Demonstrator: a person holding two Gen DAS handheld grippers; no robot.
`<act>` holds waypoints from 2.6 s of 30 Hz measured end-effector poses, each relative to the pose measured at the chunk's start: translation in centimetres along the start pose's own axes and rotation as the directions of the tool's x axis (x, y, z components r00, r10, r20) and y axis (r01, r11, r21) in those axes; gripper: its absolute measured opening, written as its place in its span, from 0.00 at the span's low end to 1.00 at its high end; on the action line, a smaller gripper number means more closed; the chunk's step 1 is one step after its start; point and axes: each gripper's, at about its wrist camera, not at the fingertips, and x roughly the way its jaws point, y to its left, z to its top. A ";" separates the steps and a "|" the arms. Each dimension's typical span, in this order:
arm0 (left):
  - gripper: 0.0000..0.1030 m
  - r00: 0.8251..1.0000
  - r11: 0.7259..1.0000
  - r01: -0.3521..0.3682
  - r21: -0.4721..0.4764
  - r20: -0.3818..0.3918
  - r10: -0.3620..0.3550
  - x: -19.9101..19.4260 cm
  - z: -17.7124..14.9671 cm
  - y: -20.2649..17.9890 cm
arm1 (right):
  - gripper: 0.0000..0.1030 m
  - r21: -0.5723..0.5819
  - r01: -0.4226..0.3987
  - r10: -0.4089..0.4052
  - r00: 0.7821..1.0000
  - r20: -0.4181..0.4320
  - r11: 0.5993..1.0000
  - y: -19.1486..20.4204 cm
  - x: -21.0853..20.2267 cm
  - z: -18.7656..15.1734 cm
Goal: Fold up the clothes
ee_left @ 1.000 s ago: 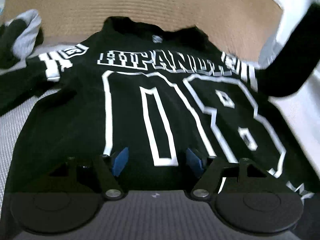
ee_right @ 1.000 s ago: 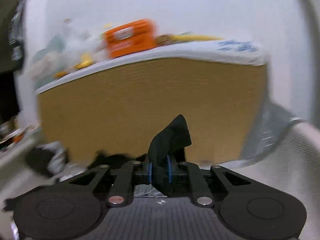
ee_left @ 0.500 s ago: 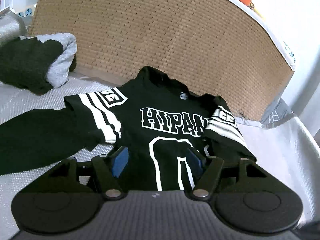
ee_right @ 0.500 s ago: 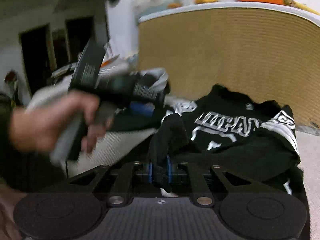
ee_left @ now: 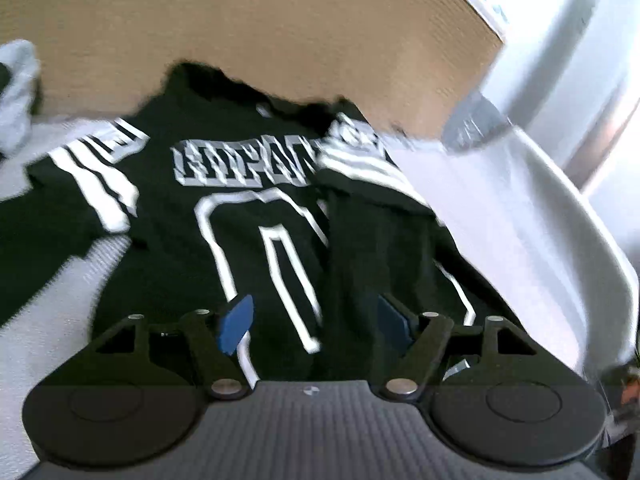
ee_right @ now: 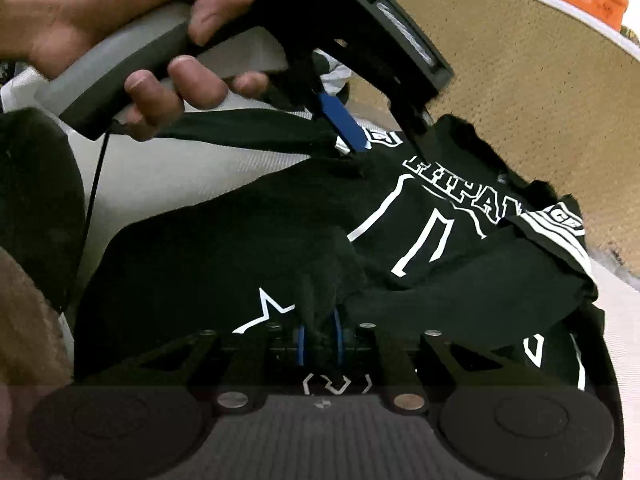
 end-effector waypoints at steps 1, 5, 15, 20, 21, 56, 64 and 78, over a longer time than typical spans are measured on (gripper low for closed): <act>0.70 1.000 1.000 0.002 0.015 -0.020 -0.002 0.3 -0.3 -0.3 | 0.15 -0.023 0.015 -0.015 1.000 -0.002 1.000 0.5 -0.1 -0.2; 0.72 0.995 0.998 -0.003 0.064 -0.104 0.010 1.9 -1.3 -1.0 | 0.16 -0.071 0.052 -0.052 0.999 -0.005 0.996 1.8 0.2 -0.8; 0.72 0.956 0.971 -0.061 0.233 -0.267 0.124 3.5 -3.9 -1.9 | 0.28 -0.100 -0.117 0.120 0.992 0.030 0.988 3.2 -1.8 -1.3; 0.71 0.939 0.940 -0.067 0.333 -0.299 0.172 4.0 -4.9 -2.4 | 0.31 0.000 -0.080 0.080 0.994 0.074 0.997 -0.3 -3.4 -1.8; 0.71 0.935 0.933 -0.069 0.352 -0.303 0.183 4.2 -5.1 -2.5 | 0.31 0.018 -0.060 0.058 0.995 0.079 0.998 -1.4 -3.7 -1.8; 0.69 0.988 0.854 -0.138 0.502 0.004 0.157 13.6 -3.2 -13.8 | 0.15 0.305 0.260 -0.264 0.964 -0.028 0.916 -26.9 5.2 -5.7; 0.70 0.988 0.915 -0.142 0.378 -0.010 0.157 13.6 -2.9 -11.2 | 0.23 0.456 0.242 -0.259 0.966 -0.027 0.857 -30.1 3.6 -8.1; 0.25 0.991 0.915 -0.130 0.381 0.034 0.126 12.6 -2.9 -11.9 | 0.45 0.184 0.256 -0.264 0.964 0.022 0.949 -26.6 3.3 -5.3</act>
